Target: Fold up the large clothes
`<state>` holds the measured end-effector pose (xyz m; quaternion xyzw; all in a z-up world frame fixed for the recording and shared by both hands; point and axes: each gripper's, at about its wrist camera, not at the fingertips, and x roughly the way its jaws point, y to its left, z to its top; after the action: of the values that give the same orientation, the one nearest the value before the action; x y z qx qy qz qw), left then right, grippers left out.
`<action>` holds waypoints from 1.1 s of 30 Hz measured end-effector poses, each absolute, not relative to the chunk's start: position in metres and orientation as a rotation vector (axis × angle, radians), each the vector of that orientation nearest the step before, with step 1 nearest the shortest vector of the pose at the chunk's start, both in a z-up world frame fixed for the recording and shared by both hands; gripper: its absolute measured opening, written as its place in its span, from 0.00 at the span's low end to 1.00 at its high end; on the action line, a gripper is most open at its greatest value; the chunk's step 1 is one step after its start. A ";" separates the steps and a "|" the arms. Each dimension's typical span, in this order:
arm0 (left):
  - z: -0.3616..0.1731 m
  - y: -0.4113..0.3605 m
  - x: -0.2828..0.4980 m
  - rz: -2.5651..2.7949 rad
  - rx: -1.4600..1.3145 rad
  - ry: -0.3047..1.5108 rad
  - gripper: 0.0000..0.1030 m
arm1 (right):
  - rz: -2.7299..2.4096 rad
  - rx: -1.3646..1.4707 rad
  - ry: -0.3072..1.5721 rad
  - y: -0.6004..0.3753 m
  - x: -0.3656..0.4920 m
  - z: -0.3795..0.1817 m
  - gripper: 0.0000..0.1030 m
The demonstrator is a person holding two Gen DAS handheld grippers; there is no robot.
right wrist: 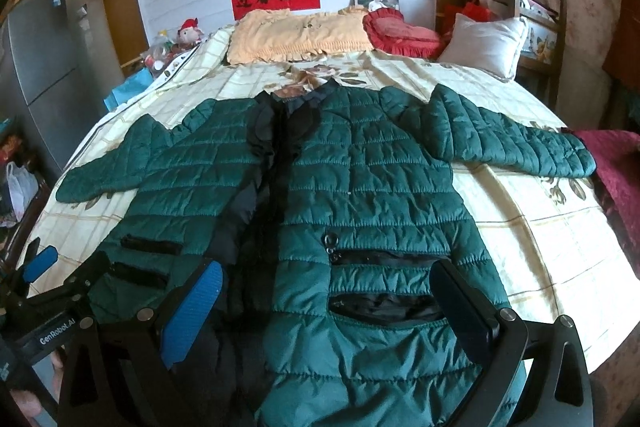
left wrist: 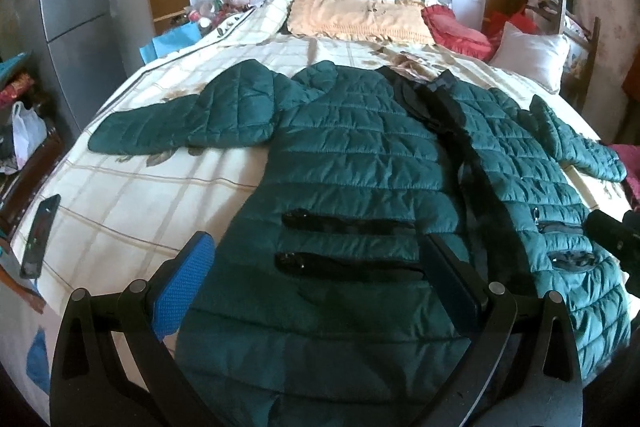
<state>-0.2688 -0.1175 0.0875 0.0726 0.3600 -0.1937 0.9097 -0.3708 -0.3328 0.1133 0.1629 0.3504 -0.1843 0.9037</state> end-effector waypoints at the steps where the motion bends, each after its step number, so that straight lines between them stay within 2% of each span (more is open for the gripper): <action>1: 0.087 -0.117 -0.268 -0.402 0.145 0.746 1.00 | -0.379 0.336 0.730 -0.333 -0.369 0.113 1.00; 33: 0.098 -0.140 -0.251 -0.469 0.115 0.762 1.00 | -0.385 0.302 0.776 -0.346 -0.338 0.112 1.00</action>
<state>-0.2514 -0.1396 0.0980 0.0553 0.3681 -0.2265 0.9001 -0.3380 -0.3463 0.1122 0.1459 0.3744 -0.1858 0.8967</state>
